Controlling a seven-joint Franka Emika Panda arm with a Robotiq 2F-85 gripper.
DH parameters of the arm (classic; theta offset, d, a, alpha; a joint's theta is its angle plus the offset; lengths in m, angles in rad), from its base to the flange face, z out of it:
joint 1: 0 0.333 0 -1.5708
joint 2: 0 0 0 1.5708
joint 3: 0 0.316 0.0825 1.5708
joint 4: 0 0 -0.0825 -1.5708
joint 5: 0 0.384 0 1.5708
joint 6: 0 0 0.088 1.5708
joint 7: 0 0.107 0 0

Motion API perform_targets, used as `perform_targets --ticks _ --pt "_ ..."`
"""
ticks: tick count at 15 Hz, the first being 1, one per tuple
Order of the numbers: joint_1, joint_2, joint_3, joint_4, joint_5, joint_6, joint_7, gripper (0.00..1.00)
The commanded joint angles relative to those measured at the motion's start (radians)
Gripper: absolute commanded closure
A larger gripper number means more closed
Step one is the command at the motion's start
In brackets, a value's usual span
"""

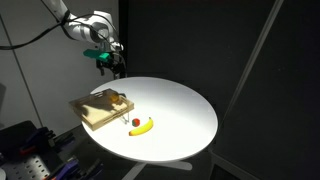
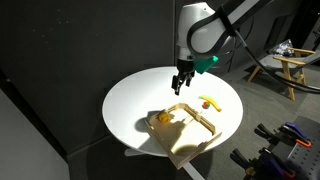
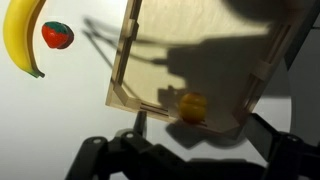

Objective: Remove the apple from the box and put it on the table.

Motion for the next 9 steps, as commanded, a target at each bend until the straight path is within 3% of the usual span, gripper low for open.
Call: perform_targets --ticks 1,9 --pt "0.011 0.026 -0.012 0.022 -0.02 0.015 0.03 0.0" --pt "0.067 0.106 -0.059 0.078 -0.057 0.066 0.199 0.0"
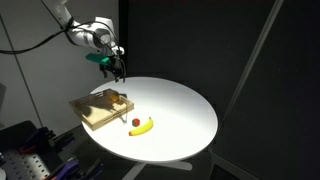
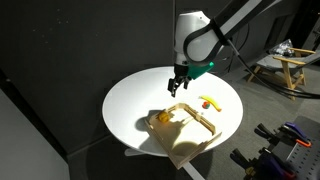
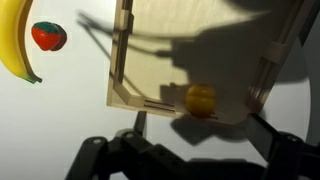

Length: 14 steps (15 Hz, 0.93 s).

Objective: Remove the apple from the box and put it on the table.

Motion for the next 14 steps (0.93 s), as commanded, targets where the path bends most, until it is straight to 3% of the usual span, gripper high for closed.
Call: perform_targets --ticks 1,14 --pt "0.044 0.042 -0.03 0.046 -0.035 0.007 0.098 0.0" --pt "0.071 0.206 -0.041 0.187 0.009 -0.046 0.135 0.0"
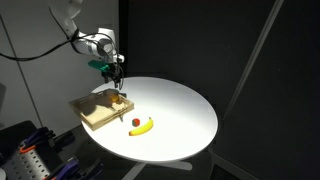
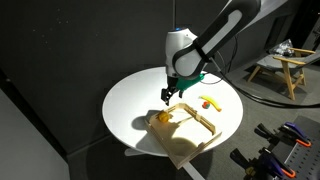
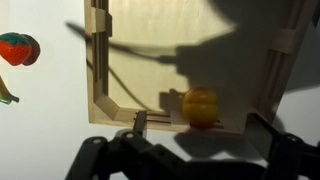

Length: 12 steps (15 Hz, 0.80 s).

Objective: Remove the apple from the box and put it on the table.

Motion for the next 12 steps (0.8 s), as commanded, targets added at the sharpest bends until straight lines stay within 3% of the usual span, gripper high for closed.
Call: perform_targets --ticks 1,12 --pt "0.01 0.044 -0.007 0.062 0.013 -0.037 0.009 0.0" --pt "0.013 0.122 -0.006 0.135 0.019 -0.081 0.004 0.0"
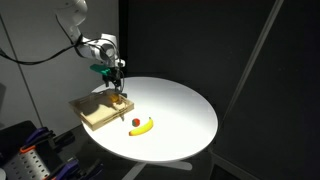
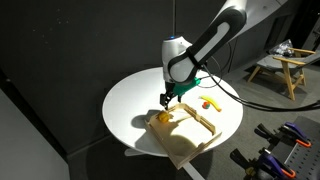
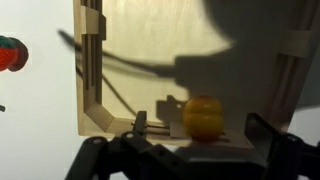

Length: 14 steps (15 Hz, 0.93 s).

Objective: Remove the apple from the box and put it on the table.

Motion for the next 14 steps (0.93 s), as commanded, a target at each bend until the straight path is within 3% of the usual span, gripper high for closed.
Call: perform_targets --ticks 1,14 --pt "0.009 0.035 -0.006 0.056 0.017 -0.04 0.003 0.0" --pt "0.029 0.134 -0.019 0.151 0.008 -0.047 0.013 0.0"
